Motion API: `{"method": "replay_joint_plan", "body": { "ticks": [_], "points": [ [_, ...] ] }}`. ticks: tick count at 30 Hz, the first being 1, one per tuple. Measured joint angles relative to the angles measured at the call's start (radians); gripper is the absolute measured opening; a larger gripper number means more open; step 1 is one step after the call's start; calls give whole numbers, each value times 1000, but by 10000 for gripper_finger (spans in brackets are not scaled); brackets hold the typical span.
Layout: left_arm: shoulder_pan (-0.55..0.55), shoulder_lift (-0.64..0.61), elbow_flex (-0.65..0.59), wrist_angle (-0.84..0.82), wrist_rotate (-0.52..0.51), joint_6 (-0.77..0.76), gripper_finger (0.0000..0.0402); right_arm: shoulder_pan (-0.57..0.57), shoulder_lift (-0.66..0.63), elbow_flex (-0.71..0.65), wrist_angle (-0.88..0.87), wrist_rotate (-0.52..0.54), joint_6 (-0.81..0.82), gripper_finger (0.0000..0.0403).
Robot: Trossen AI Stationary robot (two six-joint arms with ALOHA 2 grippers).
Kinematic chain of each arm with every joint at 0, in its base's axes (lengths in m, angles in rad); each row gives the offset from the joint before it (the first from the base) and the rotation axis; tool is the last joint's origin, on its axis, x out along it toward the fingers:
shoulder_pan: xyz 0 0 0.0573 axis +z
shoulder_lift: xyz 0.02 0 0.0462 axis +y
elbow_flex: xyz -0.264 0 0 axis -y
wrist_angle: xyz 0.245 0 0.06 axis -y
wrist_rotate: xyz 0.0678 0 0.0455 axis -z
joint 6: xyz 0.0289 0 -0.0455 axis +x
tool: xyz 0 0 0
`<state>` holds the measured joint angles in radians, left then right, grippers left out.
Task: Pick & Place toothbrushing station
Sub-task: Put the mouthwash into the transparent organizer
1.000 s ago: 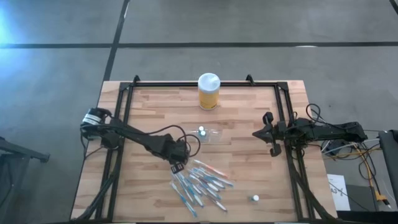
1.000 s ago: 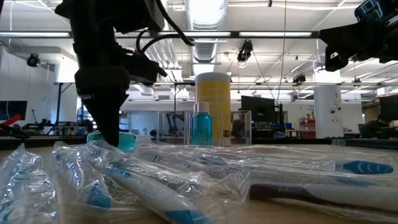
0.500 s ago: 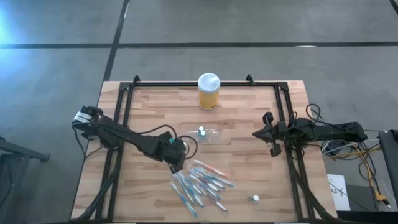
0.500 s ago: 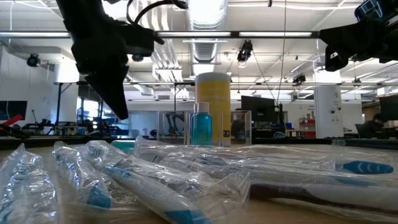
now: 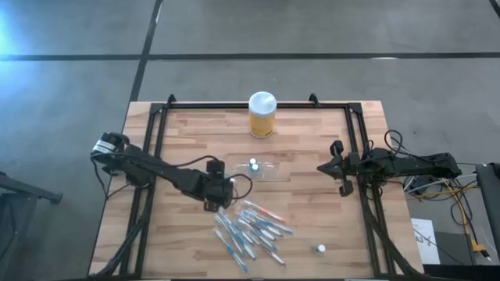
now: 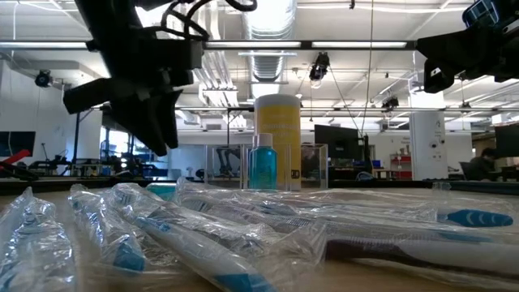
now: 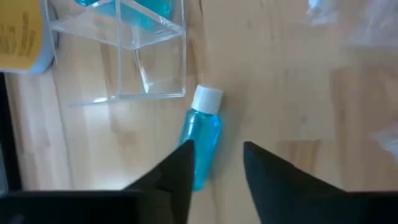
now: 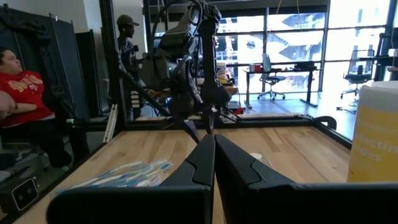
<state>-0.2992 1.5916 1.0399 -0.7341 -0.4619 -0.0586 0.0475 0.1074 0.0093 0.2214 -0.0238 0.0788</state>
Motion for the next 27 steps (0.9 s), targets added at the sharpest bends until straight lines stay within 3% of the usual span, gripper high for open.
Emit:
{"method": "replay_joint_plan", "body": {
  "ticks": [6, 11, 17, 27],
  "points": [
    [39, 3, -25, -1, 32, 57, 244, 0, 0, 0, 0, 0, 0, 8],
    [108, 3, -47, 0, 103, 30, 287, 0, 0, 0, -1, 0, 0, 8],
    [158, 3, -81, 65, 199, 122, 289, 0, 0, 0, -2, 0, 0, 8],
    [226, 37, -115, 121, 231, 199, 273, 0, 0, 0, -3, 1, -9, 8]
  ]
}}
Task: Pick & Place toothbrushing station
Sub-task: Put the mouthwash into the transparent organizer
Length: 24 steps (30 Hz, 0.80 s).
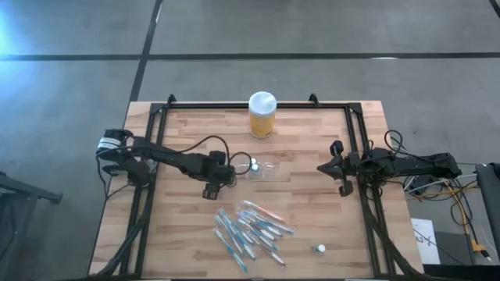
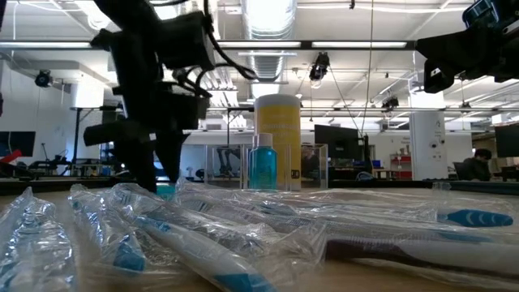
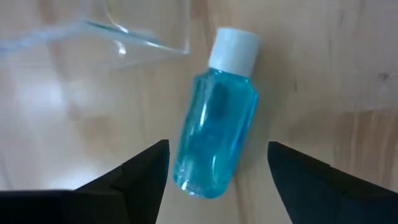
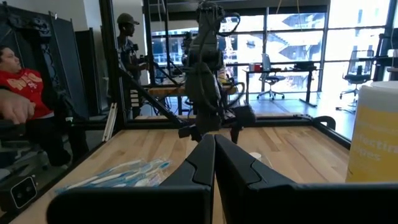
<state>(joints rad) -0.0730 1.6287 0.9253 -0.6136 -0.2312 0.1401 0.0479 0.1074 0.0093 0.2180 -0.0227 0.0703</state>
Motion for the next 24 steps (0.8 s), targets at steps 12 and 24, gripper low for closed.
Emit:
{"method": "replay_joint_plan", "body": {
  "ticks": [12, 24],
  "points": [
    [25, 119, 16, 21, 63, 76, 248, 0, 13, 0, -5, 26, -14, 8],
    [25, 122, 19, 76, 109, 57, 63, 0, 14, 0, -5, 26, -21, 8]
  ]
}}
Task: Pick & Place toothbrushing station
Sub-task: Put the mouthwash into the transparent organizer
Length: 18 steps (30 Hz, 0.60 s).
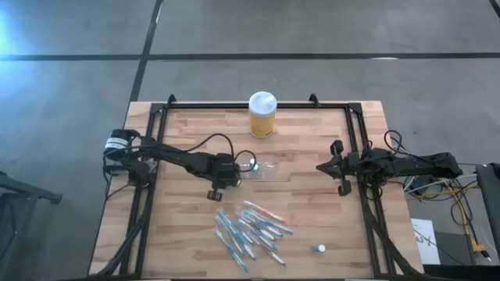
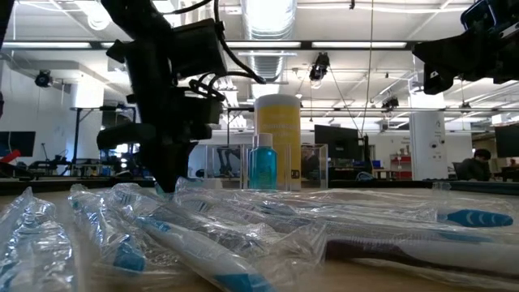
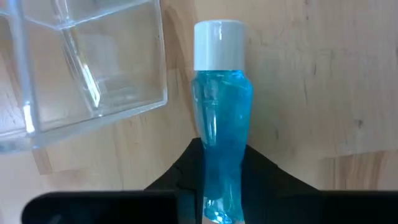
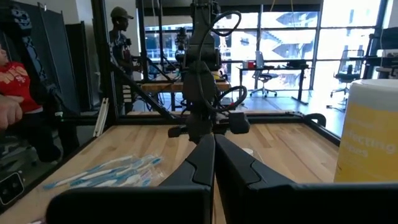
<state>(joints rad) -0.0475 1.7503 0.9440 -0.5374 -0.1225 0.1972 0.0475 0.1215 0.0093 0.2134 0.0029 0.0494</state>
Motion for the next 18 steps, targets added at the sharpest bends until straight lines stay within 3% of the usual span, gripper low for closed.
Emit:
{"method": "replay_joint_plan", "body": {
  "ticks": [9, 18],
  "points": [
    [-28, -56, 2, -27, 38, -19, 63, 0, 5, 0, 1, 0, 0, 8],
    [-149, -329, -48, 19, 38, -116, 63, 1, 8, 0, 10, 0, -10, 8]
  ]
}}
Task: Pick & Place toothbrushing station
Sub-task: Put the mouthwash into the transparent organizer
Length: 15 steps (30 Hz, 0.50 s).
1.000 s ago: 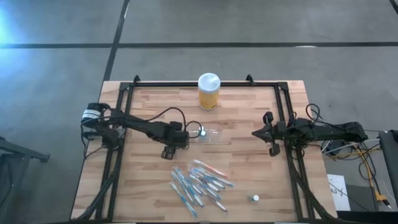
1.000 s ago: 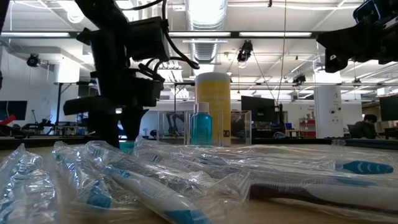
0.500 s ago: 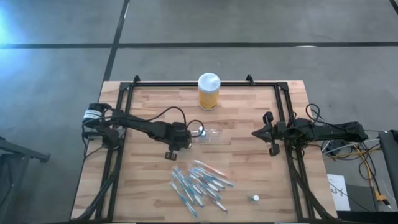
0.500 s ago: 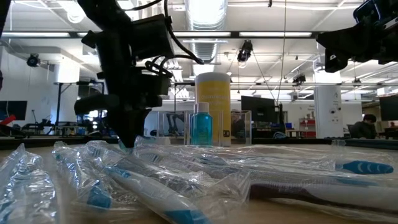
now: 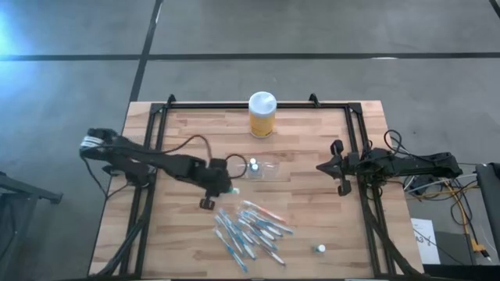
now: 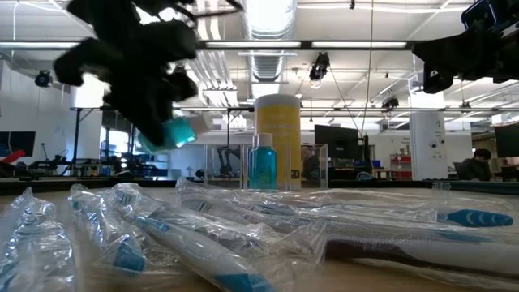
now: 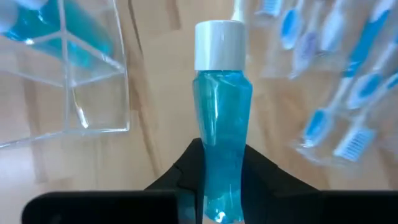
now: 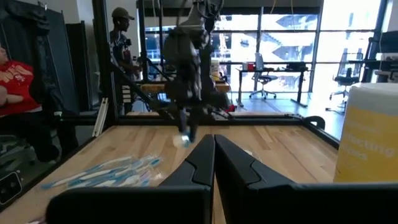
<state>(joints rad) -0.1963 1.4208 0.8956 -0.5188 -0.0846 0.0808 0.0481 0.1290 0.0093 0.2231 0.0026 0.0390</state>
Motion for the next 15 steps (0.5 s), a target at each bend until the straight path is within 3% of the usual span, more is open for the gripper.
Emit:
{"method": "replay_joint_plan", "body": {
  "ticks": [7, 12, 15],
  "points": [
    [-105, -258, -252, 342, -88, -106, 63, 9, 113, 0, 86, 24, 36, 8],
    [-114, -376, -482, 781, -97, -187, 63, 18, 284, 9, 281, 25, 97, 9],
    [-113, -380, -585, 995, -117, -241, 63, 24, 414, 76, 267, 25, 143, 13]
  ]
}}
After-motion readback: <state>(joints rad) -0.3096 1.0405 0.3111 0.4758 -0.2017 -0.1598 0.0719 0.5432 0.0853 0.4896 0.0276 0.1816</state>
